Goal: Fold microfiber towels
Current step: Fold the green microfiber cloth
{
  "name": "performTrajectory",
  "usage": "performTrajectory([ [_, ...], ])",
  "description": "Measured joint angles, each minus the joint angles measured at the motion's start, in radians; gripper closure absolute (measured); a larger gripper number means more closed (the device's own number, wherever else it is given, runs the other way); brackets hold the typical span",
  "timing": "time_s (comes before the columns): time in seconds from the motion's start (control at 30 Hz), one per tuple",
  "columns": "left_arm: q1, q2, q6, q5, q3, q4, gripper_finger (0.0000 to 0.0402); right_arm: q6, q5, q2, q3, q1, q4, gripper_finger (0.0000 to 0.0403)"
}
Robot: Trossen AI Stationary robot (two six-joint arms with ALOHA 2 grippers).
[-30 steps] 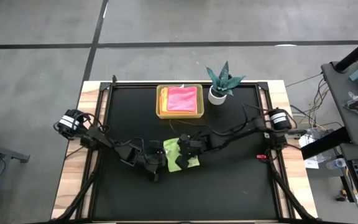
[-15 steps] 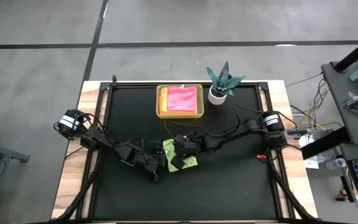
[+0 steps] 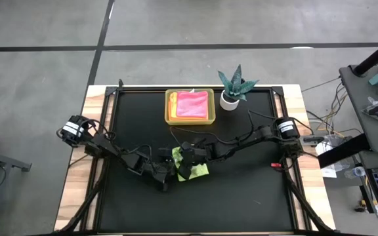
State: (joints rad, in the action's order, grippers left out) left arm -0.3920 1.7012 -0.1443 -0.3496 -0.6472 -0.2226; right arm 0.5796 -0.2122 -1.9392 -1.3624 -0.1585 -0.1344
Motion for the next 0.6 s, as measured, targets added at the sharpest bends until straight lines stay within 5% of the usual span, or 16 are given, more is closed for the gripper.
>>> performTrajectory([
  [0.6,0.000,0.000,-0.003,0.001,0.000,-0.001,0.0343,-0.240,0.002,0.044,-0.084,-0.078,-0.132,0.0222],
])
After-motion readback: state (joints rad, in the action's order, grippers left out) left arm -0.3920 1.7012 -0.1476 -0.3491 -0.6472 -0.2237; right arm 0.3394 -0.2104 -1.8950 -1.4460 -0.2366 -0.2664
